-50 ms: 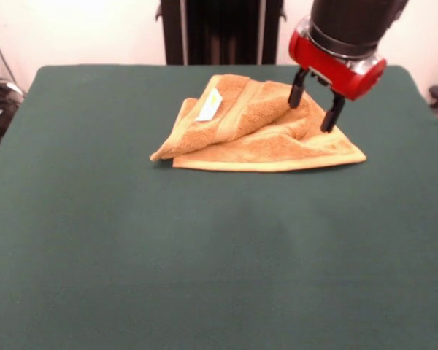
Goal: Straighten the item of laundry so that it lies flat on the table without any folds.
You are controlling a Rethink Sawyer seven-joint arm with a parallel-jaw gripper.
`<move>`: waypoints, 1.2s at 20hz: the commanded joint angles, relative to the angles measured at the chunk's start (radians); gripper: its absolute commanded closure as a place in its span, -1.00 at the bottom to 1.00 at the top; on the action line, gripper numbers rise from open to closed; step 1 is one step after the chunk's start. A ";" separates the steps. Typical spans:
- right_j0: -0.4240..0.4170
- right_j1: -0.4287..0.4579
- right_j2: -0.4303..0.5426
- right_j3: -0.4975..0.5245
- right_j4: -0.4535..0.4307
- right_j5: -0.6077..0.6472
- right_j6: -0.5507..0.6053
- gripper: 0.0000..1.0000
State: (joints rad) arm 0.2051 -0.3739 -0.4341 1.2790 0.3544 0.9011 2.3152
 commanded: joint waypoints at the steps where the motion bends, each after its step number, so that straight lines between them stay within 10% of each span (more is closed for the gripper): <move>1: -0.008 0.062 0.052 -0.052 0.026 0.067 0.255 -1.00; 10: -0.031 0.266 0.113 -0.208 0.124 -0.131 0.339 -1.00; 15: 0.039 0.354 0.036 -0.267 0.224 -0.117 0.581 -1.00; 24: 0.093 0.139 -0.008 0.026 0.259 0.250 0.732 -1.00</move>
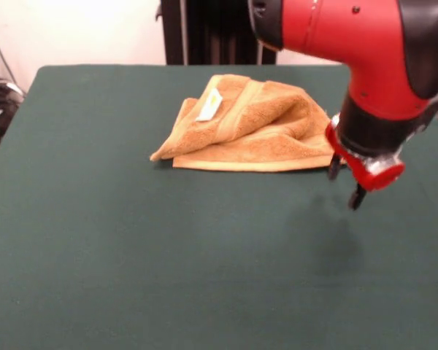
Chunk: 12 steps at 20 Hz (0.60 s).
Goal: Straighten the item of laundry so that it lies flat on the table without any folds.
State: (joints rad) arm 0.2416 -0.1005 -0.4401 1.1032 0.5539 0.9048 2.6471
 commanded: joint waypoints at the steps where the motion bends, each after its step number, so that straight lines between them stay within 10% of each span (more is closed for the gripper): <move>1: 0.057 -0.150 -0.008 0.215 0.048 0.262 0.402 -1.00; 8: 0.059 -0.262 -0.028 0.233 -0.014 0.363 0.376 -1.00; 12: 0.047 -0.203 0.025 0.273 0.015 0.155 0.339 -1.00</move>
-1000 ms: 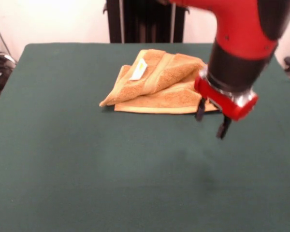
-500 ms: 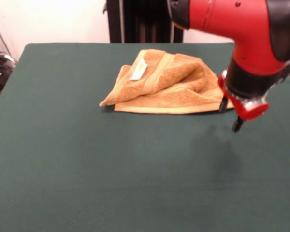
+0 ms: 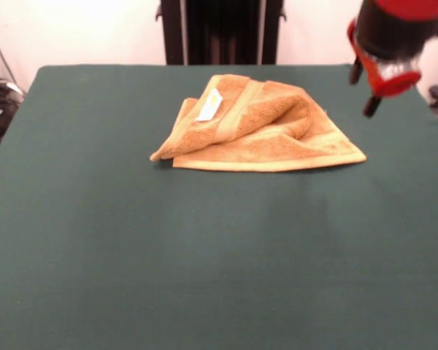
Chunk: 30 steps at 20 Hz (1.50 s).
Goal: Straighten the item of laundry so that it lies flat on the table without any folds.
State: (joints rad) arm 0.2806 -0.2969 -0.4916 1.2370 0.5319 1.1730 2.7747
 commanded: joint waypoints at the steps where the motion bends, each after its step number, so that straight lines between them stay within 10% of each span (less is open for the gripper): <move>1: 0.001 0.010 0.082 0.142 0.035 -0.149 0.201 -1.00; 8: -0.021 0.058 0.114 0.160 -0.014 -0.381 0.121 -1.00; 30: 0.043 0.085 0.131 0.217 0.095 -0.382 0.291 -1.00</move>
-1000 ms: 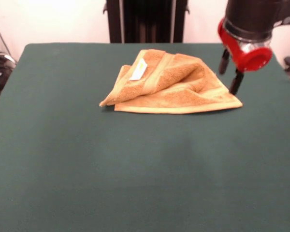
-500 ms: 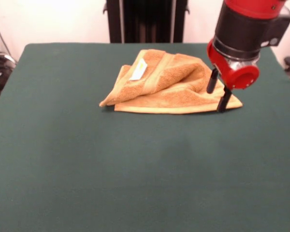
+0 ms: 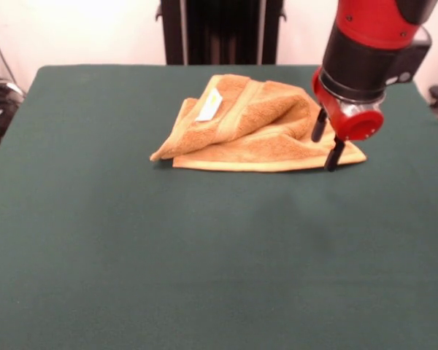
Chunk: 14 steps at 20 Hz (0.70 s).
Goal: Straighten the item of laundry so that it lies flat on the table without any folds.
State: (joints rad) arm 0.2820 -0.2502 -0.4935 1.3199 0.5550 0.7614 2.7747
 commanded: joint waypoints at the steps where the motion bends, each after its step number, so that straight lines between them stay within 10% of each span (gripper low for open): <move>1: 0.044 0.038 0.134 0.135 0.074 0.029 0.289 -1.00; 14: 0.072 0.067 0.142 0.162 0.129 -0.023 0.322 -1.00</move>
State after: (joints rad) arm 0.3083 -0.2502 -0.4926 1.3700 0.6066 0.7614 2.7747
